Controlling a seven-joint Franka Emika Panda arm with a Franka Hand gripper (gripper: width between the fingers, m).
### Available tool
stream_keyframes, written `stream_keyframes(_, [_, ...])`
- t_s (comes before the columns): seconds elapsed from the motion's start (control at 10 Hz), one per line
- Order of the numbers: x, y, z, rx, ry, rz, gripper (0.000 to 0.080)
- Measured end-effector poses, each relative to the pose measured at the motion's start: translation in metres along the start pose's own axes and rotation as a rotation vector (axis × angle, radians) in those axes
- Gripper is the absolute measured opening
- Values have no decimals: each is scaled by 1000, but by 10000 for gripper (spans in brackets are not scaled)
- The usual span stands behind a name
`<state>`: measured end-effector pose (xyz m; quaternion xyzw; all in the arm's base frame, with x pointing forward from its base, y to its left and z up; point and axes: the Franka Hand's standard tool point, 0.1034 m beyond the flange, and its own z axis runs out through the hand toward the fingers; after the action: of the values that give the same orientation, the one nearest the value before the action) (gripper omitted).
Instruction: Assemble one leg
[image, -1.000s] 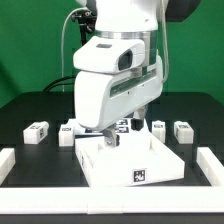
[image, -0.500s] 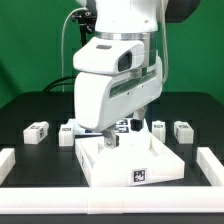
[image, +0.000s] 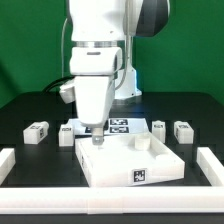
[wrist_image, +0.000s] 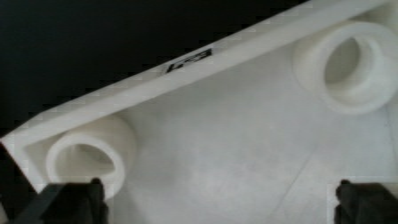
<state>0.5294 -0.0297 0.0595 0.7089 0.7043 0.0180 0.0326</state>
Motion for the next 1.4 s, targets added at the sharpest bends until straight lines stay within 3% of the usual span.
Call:
stream_keyframes(0.5, [-5, -5, 3, 9, -3, -57, 650])
stream_keyframes(0.7, [-22, -33, 10, 54, 7, -215, 650])
stream_keyframes(0.9, [-17, -59, 13, 75, 12, -337, 650])
stream_keyframes(1.3, [-18, -60, 14, 80, 13, -330, 650])
stream_keyframes(1.4, [-14, -69, 18, 90, 17, -316, 650])
